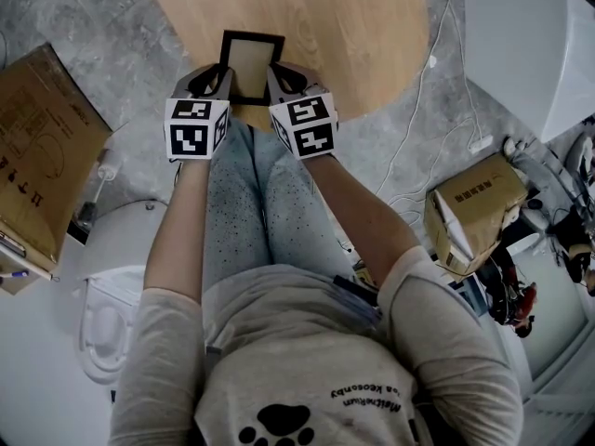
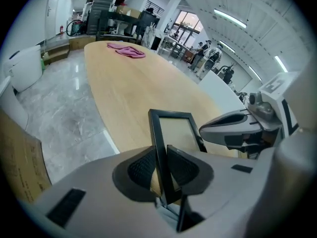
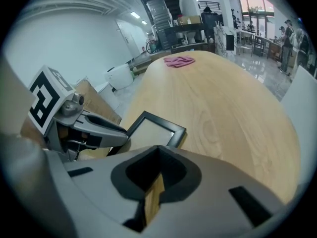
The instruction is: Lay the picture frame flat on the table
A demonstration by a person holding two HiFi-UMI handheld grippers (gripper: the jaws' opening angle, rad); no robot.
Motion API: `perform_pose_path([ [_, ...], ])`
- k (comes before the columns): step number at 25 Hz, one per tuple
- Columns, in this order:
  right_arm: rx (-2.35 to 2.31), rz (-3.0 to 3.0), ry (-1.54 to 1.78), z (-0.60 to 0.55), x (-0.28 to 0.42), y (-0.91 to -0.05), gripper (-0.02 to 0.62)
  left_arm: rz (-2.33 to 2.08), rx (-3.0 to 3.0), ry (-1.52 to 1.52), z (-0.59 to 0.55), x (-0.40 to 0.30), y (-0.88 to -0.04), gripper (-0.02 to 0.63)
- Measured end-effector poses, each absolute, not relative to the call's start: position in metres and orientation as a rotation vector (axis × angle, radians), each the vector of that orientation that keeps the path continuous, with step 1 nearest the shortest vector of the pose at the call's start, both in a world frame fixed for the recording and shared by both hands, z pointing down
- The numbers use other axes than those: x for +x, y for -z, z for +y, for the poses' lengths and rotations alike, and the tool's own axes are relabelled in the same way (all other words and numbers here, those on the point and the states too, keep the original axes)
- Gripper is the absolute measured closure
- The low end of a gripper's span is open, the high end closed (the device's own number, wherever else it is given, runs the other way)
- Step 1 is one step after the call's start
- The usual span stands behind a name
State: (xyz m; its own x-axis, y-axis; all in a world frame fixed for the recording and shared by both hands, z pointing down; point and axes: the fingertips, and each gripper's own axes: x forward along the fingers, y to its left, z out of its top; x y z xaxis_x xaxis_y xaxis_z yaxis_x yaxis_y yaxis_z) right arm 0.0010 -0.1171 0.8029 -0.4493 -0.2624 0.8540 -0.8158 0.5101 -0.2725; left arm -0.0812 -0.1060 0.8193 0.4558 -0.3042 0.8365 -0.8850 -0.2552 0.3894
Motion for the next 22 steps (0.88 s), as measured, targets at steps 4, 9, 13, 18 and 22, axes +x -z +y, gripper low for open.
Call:
perform_pose_path([
  [4, 0.870, -1.947, -0.896, -0.111, 0.004, -0.805, 0.587, -1.031, 1.762, -0.779, -0.107, -0.081, -0.819, 0.526],
  [9, 0.869, -1.922, -0.903, -0.103, 0.009, -0.808, 0.588, -1.077, 1.701, -0.744, -0.105, -0.082, -0.819, 0.530],
  [13, 0.865, -1.918, -0.901, -0.101, 0.007, -0.809, 0.586, -1.113, 1.645, -0.690, -0.105, -0.085, -0.820, 0.531],
  [18, 0.861, -1.910, -0.910, -0.096, 0.010, -0.811, 0.586, -1.159, 1.572, -0.650, -0.103, -0.087, -0.821, 0.531],
  [22, 0.860, -1.910, -0.912, -0.093, 0.010, -0.811, 0.588, -1.176, 1.532, -0.623, -0.099, -0.087, -0.821, 0.530],
])
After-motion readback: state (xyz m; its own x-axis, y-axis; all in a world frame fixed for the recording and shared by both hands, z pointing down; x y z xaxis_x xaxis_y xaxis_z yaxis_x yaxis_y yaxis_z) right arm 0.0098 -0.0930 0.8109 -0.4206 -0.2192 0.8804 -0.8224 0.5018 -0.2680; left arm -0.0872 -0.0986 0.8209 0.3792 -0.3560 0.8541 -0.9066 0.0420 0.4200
